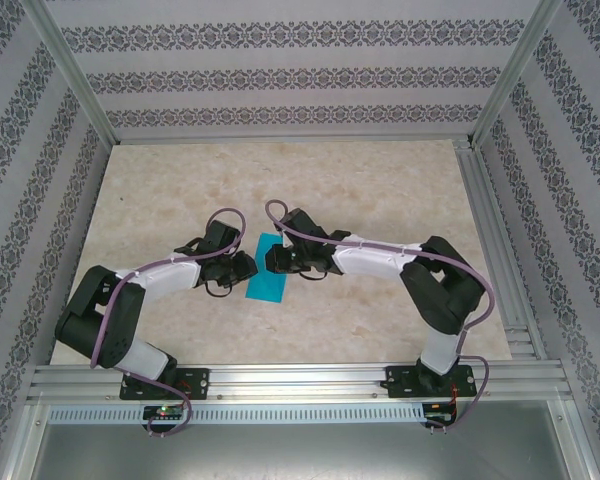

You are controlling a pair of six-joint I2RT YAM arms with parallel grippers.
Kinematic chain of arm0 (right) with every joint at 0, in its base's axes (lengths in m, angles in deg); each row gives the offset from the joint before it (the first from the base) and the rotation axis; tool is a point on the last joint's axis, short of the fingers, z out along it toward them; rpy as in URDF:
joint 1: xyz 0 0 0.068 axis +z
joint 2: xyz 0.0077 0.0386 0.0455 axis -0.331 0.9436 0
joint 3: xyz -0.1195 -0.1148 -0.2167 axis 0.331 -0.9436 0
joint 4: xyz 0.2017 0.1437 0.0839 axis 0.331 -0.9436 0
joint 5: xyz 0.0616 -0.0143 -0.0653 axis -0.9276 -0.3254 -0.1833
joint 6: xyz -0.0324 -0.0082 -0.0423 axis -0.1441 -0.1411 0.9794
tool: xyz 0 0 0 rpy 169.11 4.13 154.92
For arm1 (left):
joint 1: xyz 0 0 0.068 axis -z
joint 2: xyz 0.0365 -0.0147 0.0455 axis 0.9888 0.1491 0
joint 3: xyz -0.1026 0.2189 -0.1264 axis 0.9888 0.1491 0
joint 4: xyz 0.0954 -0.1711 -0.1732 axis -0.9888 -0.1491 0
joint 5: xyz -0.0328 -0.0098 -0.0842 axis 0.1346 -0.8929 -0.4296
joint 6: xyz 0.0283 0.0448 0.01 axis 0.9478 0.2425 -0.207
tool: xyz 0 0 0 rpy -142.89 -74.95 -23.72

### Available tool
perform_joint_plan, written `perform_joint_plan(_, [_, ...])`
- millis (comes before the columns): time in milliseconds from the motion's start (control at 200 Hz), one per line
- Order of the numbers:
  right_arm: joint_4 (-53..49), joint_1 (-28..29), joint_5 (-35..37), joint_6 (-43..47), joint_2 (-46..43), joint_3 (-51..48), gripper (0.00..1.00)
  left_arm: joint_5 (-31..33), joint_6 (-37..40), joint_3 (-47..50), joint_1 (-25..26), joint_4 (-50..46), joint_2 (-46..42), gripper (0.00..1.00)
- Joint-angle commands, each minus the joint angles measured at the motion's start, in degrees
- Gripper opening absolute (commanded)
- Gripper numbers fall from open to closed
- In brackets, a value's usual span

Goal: Fold a paper plane with a square sheet of paper (pick it up from the middle)

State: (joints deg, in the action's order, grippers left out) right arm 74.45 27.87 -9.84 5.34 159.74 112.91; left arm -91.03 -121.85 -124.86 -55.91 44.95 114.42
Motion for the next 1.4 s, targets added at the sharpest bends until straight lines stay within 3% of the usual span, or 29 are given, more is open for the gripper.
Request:
perform_joint_plan(0, [-2.41, -0.48, 1.45, -0.64, 2.04, 1.21, 0.16, -1.71, -0.89, 0.39, -0.30, 1.21, -1.53, 0.25])
perform_joint_plan(415, [-1.84, -2.20, 2.04, -1.71, 4.94, 0.12, 0.12, -11.00, -0.66, -0.34, -0.19, 7.51, 2.88, 0.35])
perform_joint_plan(879, [-0.89, -3.30, 1.63, -2.68, 6.94, -1.12, 0.10, -11.20, -0.49, -1.75, -0.14, 6.42, 5.90, 0.36])
perform_joint_plan(1399, [1.85, -4.00, -0.18, -3.84, 7.43, -2.83, 0.10, -12.81, 0.60, -1.92, -0.18, 11.29, 7.87, 0.25])
